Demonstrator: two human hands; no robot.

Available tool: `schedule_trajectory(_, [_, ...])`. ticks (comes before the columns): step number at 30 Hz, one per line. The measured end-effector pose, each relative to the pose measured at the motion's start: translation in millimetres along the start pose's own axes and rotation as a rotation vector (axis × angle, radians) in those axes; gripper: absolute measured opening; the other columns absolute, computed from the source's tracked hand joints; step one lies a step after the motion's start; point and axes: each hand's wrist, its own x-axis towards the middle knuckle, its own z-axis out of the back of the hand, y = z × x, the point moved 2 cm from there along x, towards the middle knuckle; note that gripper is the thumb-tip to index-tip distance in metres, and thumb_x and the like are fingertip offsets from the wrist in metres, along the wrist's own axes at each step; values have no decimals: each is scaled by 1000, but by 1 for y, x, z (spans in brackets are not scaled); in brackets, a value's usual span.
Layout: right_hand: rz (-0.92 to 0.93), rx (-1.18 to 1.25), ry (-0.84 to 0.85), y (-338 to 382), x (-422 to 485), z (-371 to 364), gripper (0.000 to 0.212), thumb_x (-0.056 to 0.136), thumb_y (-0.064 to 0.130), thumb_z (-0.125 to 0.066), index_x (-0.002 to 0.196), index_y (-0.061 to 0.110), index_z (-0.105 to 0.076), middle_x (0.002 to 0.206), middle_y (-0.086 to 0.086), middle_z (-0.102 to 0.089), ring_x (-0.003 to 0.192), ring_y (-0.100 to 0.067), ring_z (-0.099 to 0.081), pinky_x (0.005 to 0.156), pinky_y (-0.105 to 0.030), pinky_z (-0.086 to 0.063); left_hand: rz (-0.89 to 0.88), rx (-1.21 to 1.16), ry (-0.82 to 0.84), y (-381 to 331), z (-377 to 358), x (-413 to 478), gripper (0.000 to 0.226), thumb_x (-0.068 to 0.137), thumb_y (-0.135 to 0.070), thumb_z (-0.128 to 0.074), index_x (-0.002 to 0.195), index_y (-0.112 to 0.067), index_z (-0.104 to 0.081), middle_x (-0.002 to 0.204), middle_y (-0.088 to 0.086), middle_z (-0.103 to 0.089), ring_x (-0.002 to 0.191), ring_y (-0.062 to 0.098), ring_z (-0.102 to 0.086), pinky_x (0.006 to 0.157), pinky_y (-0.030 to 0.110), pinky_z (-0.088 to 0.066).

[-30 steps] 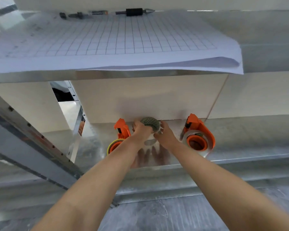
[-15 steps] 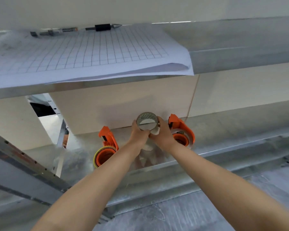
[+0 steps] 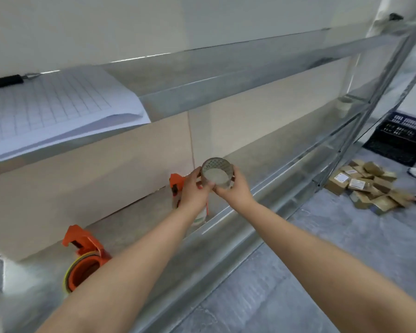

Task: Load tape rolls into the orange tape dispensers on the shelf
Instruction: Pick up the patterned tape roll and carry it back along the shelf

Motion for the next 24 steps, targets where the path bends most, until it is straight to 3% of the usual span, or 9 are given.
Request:
schedule_trajectory(2, [-2, -7, -32, -6, 2, 25, 63, 71, 16, -77, 126, 7, -48, 125, -12, -54, 111, -17, -53, 92, -20, -42, -22, -38, 35, -12, -23, 1, 48, 83, -3, -61, 129, -9, -50, 128, 12, -58, 112, 24, -57, 95, 33, -47])
schedule_trajectory(4, [-18, -23, -42, -12, 7, 50, 64, 71, 19, -77, 127, 9, -48, 126, -13, -54, 115, -19, -53, 101, -29, -43, -52, -53, 66, -22, -47, 2, 47, 83, 0, -62, 128, -5, -50, 128, 15, -58, 116, 25, -56, 99, 35, -46])
schedule_trajectory(6, [-23, -35, -47, -18, 14, 78, 63, 70, 22, -78, 126, 11, -49, 126, -13, -54, 115, -19, -54, 103, -36, -44, -58, -76, 87, -30, -74, 5, 48, 83, 0, -62, 129, -3, -50, 128, 15, -58, 112, 20, -56, 96, 30, -45])
schedule_trajectory(12, [-29, -60, -130, -40, 35, 167, 66, 69, 23, -80, 126, 12, -47, 125, -11, -54, 118, -22, -51, 103, -37, -44, -63, -150, 173, -56, -164, 17, 47, 85, -5, -63, 130, -8, -49, 129, 10, -57, 104, 15, -54, 86, 25, -43])
schedule_trajectory(17, [-38, -61, -204, -64, 50, 236, 65, 71, 21, -78, 128, 17, -46, 125, -4, -47, 108, -8, -47, 94, -20, -36, -69, -190, 234, -72, -236, 28, 50, 83, -5, -66, 130, -8, -49, 130, 12, -57, 110, 22, -57, 98, 36, -47])
schedule_trajectory(24, [-76, -113, -290, -95, 88, 309, 63, 69, 18, -78, 125, 16, -49, 126, -13, -53, 116, -22, -51, 104, -39, -42, -101, -177, 295, -89, -324, 59, 46, 81, -3, -67, 125, -8, -53, 124, 12, -60, 113, 25, -58, 99, 37, -47])
